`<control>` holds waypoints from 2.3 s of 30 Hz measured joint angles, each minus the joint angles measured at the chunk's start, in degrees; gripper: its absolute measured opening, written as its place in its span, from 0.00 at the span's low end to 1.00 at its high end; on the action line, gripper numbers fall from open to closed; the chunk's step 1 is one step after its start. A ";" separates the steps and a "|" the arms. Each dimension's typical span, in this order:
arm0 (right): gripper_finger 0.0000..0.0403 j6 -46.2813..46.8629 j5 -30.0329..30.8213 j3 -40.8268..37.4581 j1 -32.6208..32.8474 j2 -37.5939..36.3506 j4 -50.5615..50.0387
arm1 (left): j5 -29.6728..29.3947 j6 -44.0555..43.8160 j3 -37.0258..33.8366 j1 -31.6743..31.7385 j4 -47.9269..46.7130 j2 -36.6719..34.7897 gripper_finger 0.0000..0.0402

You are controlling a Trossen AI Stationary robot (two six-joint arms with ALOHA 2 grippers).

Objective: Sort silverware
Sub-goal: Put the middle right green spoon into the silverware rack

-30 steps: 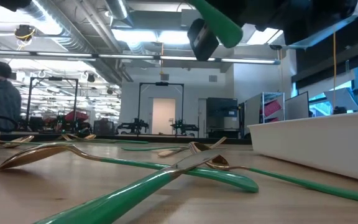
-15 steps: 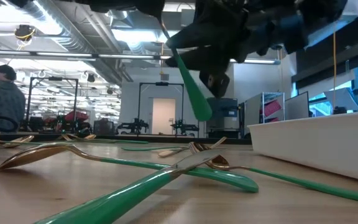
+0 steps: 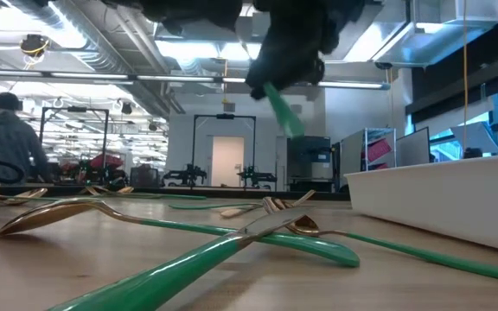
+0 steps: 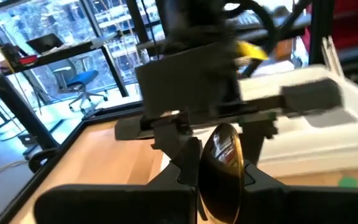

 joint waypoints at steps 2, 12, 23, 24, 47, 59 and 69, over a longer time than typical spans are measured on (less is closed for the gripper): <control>0.38 -0.24 2.44 0.44 1.44 0.02 0.21 | -0.09 -0.56 0.01 0.09 0.03 0.00 0.02; 0.18 3.99 16.91 0.49 7.52 0.70 -0.41 | -0.48 -1.22 0.03 0.01 -0.14 0.04 0.02; 0.01 14.24 19.55 -1.45 7.56 0.69 1.44 | -0.72 -0.56 0.01 0.08 -1.49 0.11 0.12; 0.02 16.17 19.17 -1.59 7.88 0.49 0.98 | -0.72 -0.85 0.01 0.08 -2.25 0.11 0.15; 0.00 79.63 1.66 -2.10 22.27 -11.50 -37.50 | -23.57 -15.44 -0.52 -0.65 -37.17 -2.24 0.53; 0.00 85.20 -3.30 -19.87 20.94 -17.62 -21.41 | -40.17 -29.17 -6.90 -7.09 -52.58 -17.59 0.53; 0.00 82.02 -9.07 -25.13 16.29 -17.66 -15.89 | -40.09 -33.51 -11.25 -7.45 -53.14 -23.61 0.53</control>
